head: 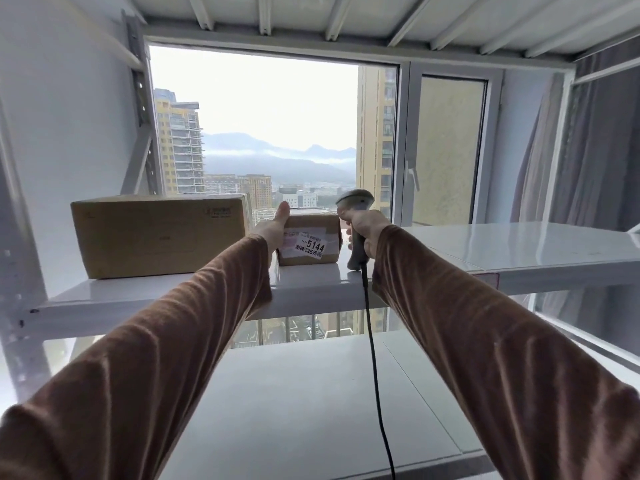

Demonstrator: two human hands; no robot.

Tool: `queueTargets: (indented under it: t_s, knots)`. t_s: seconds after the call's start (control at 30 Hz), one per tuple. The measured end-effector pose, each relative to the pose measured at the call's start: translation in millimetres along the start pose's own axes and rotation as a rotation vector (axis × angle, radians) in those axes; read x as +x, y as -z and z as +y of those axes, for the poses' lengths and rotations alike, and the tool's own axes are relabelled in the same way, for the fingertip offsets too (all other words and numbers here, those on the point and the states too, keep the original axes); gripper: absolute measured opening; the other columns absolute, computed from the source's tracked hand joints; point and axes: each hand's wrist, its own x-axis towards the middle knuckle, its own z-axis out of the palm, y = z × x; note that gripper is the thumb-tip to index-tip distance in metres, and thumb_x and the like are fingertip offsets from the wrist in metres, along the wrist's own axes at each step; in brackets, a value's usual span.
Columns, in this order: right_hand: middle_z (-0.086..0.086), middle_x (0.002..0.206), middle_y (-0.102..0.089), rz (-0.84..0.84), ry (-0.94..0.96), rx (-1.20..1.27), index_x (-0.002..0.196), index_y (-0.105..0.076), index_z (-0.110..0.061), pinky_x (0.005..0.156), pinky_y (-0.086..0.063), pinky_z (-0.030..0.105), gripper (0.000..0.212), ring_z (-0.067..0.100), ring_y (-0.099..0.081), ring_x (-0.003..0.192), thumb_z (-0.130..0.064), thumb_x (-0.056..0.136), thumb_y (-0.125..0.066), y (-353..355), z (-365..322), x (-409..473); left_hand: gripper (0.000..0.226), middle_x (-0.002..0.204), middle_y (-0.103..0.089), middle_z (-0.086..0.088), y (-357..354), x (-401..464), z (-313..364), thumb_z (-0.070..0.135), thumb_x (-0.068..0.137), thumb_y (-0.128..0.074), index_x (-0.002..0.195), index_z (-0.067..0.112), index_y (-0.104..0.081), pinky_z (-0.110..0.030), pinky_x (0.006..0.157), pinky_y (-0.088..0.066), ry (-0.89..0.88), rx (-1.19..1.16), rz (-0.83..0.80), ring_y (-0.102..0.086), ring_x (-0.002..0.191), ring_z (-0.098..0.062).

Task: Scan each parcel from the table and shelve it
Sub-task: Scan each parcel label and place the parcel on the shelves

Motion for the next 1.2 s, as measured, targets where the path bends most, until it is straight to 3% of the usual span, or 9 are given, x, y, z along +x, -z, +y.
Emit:
queueTargets:
  t_s: [0.2, 0.37, 0.47, 0.53, 0.63, 0.77, 0.9, 1.03, 1.2]
  knots:
    - [0.012, 0.105, -0.062, 0.102, 0.127, 0.081, 0.130, -0.059, 0.002, 0.084, -0.053, 0.039, 0.055, 0.022, -0.058, 0.084, -0.033, 0.092, -0.077, 27, 3, -18, 0.093, 0.172, -0.020, -0.010, -2, -30, 11, 0.059, 0.096, -0.059, 0.165, 0.013, -0.018, -0.047, 0.129, -0.020, -0.366, -0.035, 0.182, -0.020, 0.158, -0.028]
    - [0.006, 0.094, -0.061, 0.240, 0.288, 0.124, 0.125, -0.061, -0.002, 0.073, -0.052, 0.036, 0.042, 0.016, -0.056, 0.072, -0.028, 0.094, -0.075, 69, -1, -57, 0.073, 0.171, -0.025, 0.000, -37, -67, 25, 0.049, 0.102, -0.058, 0.163, 0.021, -0.030, -0.048, 0.128, -0.021, -0.607, -0.044, 0.161, -0.023, 0.158, -0.021]
    - [0.005, 0.099, -0.067, 0.344, 0.384, 0.098, 0.114, -0.061, -0.010, 0.083, -0.056, 0.045, 0.031, 0.022, -0.061, 0.087, -0.028, 0.094, -0.076, 105, 0, -85, 0.065, 0.166, -0.036, -0.001, -78, -90, 34, 0.044, 0.102, -0.060, 0.159, 0.020, -0.038, -0.048, 0.125, -0.028, -0.664, -0.100, 0.056, -0.033, 0.152, -0.022]
    - [0.008, 0.107, -0.068, 0.421, 0.416, 0.074, 0.113, -0.060, -0.013, 0.091, -0.055, 0.049, 0.029, 0.023, -0.062, 0.092, -0.029, 0.094, -0.076, 133, 6, -105, 0.061, 0.162, -0.042, -0.002, -111, -107, 38, 0.041, 0.102, -0.062, 0.156, 0.021, -0.042, -0.048, 0.123, -0.033, -0.677, -0.152, -0.041, -0.039, 0.149, -0.023]
    - [0.006, 0.095, -0.065, 0.523, 0.440, 0.065, 0.111, -0.062, -0.015, 0.067, -0.052, 0.044, 0.027, 0.023, -0.057, 0.079, -0.031, 0.094, -0.076, 179, 20, -139, 0.057, 0.158, -0.049, -0.005, -168, -136, 40, 0.034, 0.101, -0.065, 0.153, 0.017, -0.047, -0.037, 0.118, -0.038, -0.642, -0.266, -0.204, -0.045, 0.144, -0.019]
    - [0.003, 0.100, -0.072, 0.692, 0.430, -0.036, 0.114, -0.065, -0.012, 0.083, -0.055, 0.039, 0.030, 0.019, -0.068, 0.088, -0.030, 0.093, -0.076, 248, 43, -185, 0.052, 0.155, -0.051, -0.001, -245, -189, 38, 0.030, 0.102, -0.065, 0.150, 0.016, -0.049, -0.036, 0.115, -0.041, -0.528, -0.392, -0.436, -0.048, 0.141, -0.015]
    - [0.001, 0.091, -0.070, 0.831, 0.399, -0.079, 0.105, -0.063, -0.016, 0.075, -0.055, 0.036, 0.020, 0.017, -0.066, 0.079, -0.026, 0.093, -0.076, 316, 68, -237, 0.051, 0.151, -0.055, -0.004, -314, -250, 38, 0.027, 0.103, -0.065, 0.149, 0.010, -0.050, -0.039, 0.119, -0.041, -0.445, -0.461, -0.607, -0.053, 0.138, -0.018]
    - [-0.001, 0.094, -0.069, 1.008, 0.371, -0.135, 0.108, -0.063, -0.015, 0.068, -0.053, 0.026, 0.021, 0.016, -0.066, 0.078, -0.025, 0.094, -0.075, 396, 88, -305, 0.045, 0.144, -0.059, -0.006, -390, -326, 45, 0.024, 0.104, -0.062, 0.144, 0.007, -0.052, -0.024, 0.105, -0.046, -0.385, -0.507, -0.782, -0.056, 0.135, -0.019]
    - [0.000, 0.093, -0.069, 1.201, 0.335, -0.189, 0.115, -0.062, -0.009, 0.074, -0.055, 0.036, 0.027, 0.018, -0.066, 0.078, -0.023, 0.095, -0.074, 504, 107, -398, 0.045, 0.146, -0.059, -0.005, -491, -439, 55, 0.026, 0.103, -0.064, 0.144, 0.009, -0.053, -0.023, 0.100, -0.042, -0.320, -0.530, -0.985, -0.056, 0.135, -0.018]
